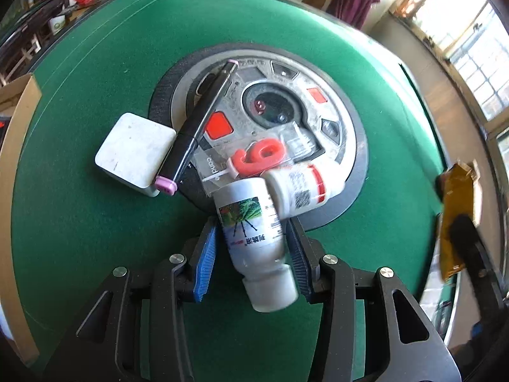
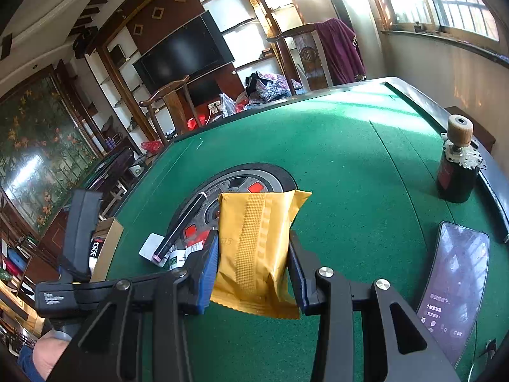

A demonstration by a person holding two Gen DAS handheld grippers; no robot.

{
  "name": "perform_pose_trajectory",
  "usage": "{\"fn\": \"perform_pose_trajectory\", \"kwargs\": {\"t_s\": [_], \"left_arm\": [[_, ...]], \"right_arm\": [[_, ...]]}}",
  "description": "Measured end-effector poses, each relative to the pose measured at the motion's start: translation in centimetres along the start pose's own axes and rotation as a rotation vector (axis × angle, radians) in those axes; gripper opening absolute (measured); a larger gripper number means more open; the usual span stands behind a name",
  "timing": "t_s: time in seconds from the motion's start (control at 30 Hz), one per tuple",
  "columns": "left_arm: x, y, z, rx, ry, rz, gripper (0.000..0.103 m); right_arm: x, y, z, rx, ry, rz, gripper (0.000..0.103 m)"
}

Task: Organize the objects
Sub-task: 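Grasp the white bottle with the left gripper while the right holds the yellow packet, then carry the white bottle and yellow packet over the cardboard box with both grippers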

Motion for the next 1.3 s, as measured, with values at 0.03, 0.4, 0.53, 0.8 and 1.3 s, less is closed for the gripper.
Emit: {"fn": "perform_pose_trajectory", "kwargs": {"t_s": [0.03, 0.4, 0.53, 0.8, 1.3], "left_arm": [[0.0, 0.2, 0.1, 0.001, -0.013, -0.017, 0.043], [4.4, 2.4, 0.3, 0.043, -0.133, -0.076, 0.034], [5.5, 3.6, 0.1, 0.076, -0.147, -0.087, 0.034], [5.9, 4.8, 0.6, 0.101, -0.152, -0.106, 0.034], [6.2, 6.5, 2.3, 0.170, -0.117, -0.152, 0.034]], "right_arm": [[0.0, 0.0, 0.1, -0.001, 0.001, 0.001, 0.040], [0.9, -0.6, 1.8, -0.019, 0.046, 0.017, 0.040], [1.2, -0.8, 2.3, -0.027, 0.059, 0.023, 0.040], [1.9, -1.5, 2.3, -0.020, 0.058, 0.044, 0.040], [2.5, -2.5, 2.8, -0.018, 0.094, 0.064, 0.040]]}}
Point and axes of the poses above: each gripper's, at about its wrist camera, not at the fingertips, and y roughly against the way its jaws point, z to its left, x to its underside, the point moved 9 cm from there along -y, roughly the way its jaws point, and after that the axes turned 2 degrees about -y, right-handed, at the moved point
